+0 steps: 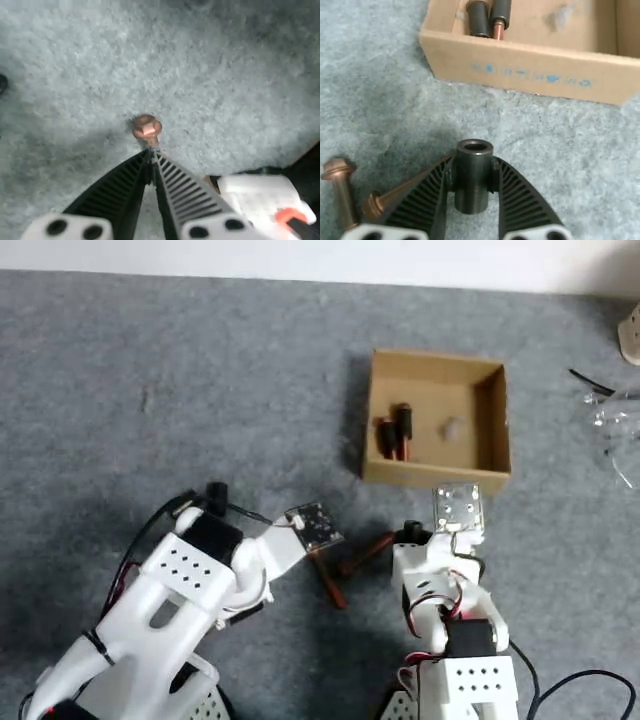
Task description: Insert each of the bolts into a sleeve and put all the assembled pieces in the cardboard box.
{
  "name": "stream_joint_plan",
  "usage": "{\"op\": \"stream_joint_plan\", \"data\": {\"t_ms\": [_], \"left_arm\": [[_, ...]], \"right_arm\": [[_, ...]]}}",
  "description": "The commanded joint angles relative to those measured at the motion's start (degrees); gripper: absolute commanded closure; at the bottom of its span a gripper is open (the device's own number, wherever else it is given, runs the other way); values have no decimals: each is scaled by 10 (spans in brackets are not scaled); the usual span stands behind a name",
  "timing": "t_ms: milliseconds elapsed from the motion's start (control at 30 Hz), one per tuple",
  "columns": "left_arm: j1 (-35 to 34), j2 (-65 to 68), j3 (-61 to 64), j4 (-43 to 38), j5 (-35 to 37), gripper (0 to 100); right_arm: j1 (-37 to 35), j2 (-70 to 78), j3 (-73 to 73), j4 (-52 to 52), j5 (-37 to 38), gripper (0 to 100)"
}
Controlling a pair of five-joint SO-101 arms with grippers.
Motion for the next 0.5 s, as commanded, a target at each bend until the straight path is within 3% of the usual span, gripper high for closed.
{"op": "stream_joint_plan", "data": {"t_ms": [0, 167, 367, 467], "left_arm": [[5, 4, -21, 11, -2, 989], [-15, 6, -11, 12, -5, 978], [-76, 7, 4, 2, -26, 802], [-93, 7, 38, -22, -55, 787]], "right_arm": [[4, -7, -5, -20, 7, 994], [5, -7, -5, -20, 7, 994], [7, -7, -5, -20, 7, 994], [7, -7, -5, -20, 7, 994]]}}
